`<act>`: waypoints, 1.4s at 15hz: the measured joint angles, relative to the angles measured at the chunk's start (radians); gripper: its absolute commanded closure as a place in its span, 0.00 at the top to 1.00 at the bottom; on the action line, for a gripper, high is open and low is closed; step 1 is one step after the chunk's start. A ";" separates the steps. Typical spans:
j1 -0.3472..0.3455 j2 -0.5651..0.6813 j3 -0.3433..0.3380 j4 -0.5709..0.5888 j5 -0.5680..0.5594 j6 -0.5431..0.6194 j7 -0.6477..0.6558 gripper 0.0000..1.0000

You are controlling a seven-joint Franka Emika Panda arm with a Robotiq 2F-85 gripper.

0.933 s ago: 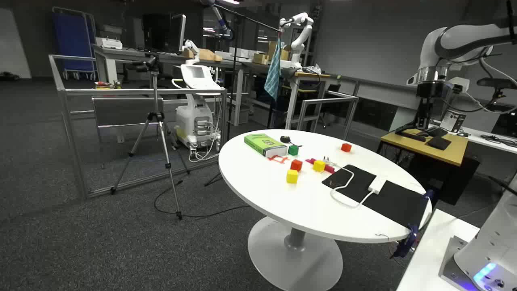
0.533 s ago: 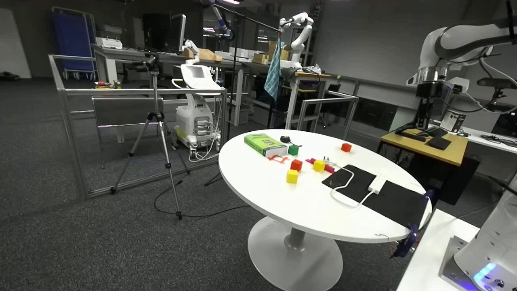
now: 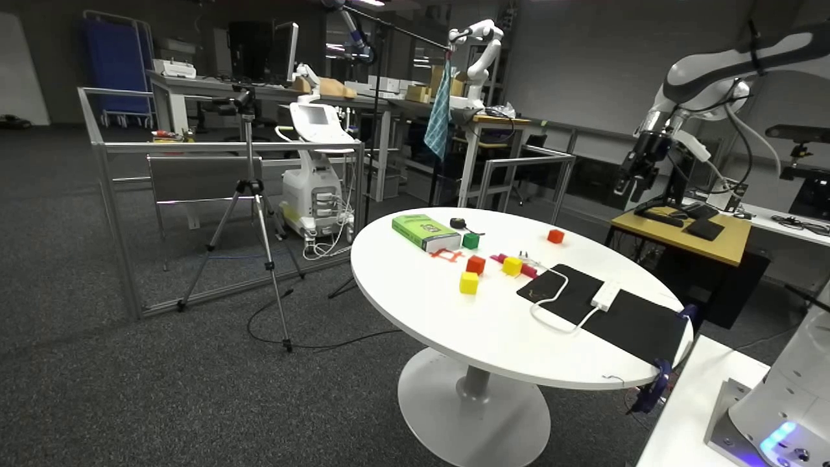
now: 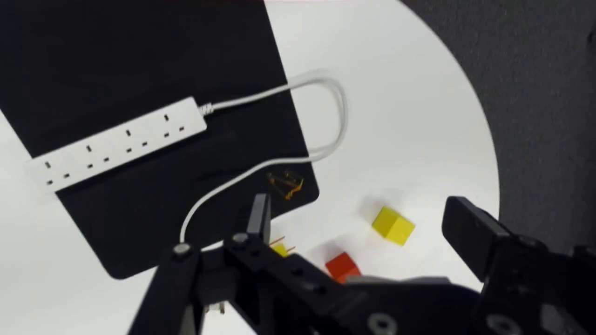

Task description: Completely put the extension cable on the black mat

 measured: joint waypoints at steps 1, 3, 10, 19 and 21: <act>-0.007 0.060 -0.010 0.034 0.019 0.052 -0.016 1.00; -0.023 0.182 -0.013 0.101 0.024 0.151 -0.040 1.00; -0.087 0.566 0.048 0.261 0.023 0.612 0.013 1.00; -0.112 0.652 0.068 0.354 0.018 0.526 0.102 1.00; -0.130 0.656 0.097 0.352 0.022 0.536 0.094 1.00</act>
